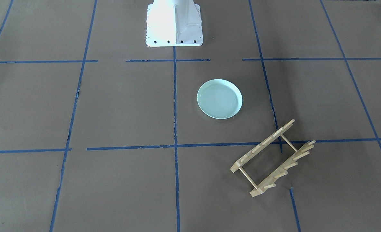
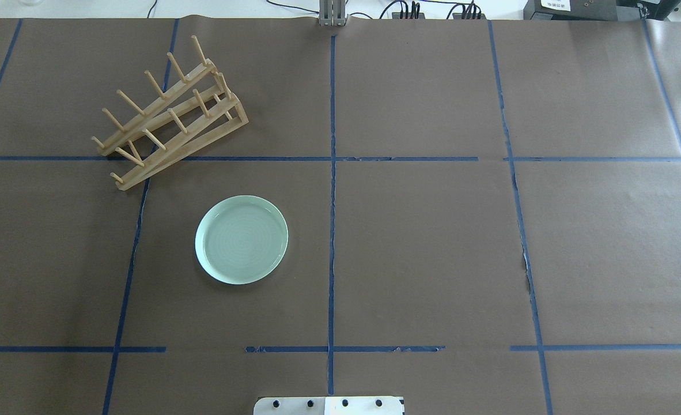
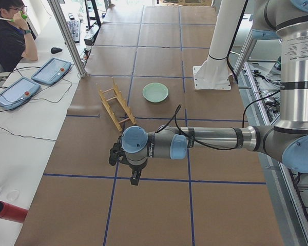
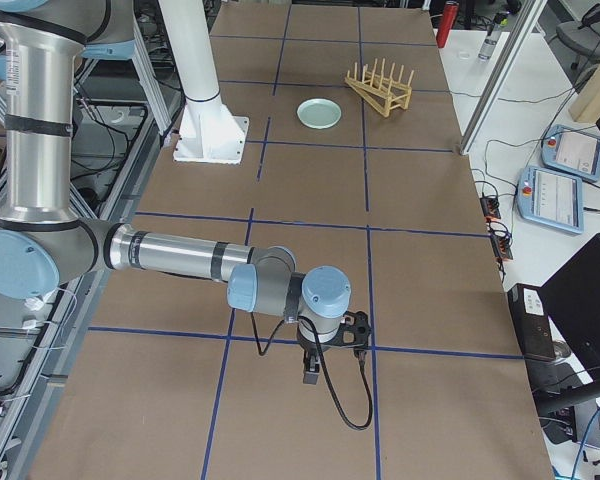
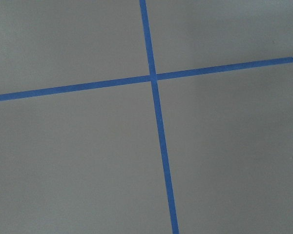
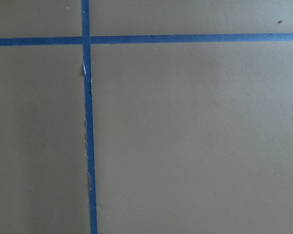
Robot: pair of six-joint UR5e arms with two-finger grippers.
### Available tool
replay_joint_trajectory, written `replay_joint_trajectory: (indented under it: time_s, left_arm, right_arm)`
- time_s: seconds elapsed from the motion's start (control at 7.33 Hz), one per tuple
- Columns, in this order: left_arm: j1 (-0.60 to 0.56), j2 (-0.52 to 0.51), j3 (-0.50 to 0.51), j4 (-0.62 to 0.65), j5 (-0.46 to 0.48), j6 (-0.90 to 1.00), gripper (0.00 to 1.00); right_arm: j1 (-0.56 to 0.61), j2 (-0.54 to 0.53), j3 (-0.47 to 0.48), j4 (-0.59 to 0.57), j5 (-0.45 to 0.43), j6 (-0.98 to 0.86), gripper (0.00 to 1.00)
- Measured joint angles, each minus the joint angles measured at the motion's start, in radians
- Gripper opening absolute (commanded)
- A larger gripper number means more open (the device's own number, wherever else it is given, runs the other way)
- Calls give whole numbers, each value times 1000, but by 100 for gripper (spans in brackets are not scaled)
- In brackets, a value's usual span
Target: Place plate on rack
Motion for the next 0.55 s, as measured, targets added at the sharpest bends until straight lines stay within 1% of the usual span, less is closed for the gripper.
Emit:
replay_joint_trajectory:
  time_s: [0.55]
  left_arm:
    - [1,-7,-4,-3,-5,0,100]
  right_arm:
    - [0,0,0,0,0,0,100]
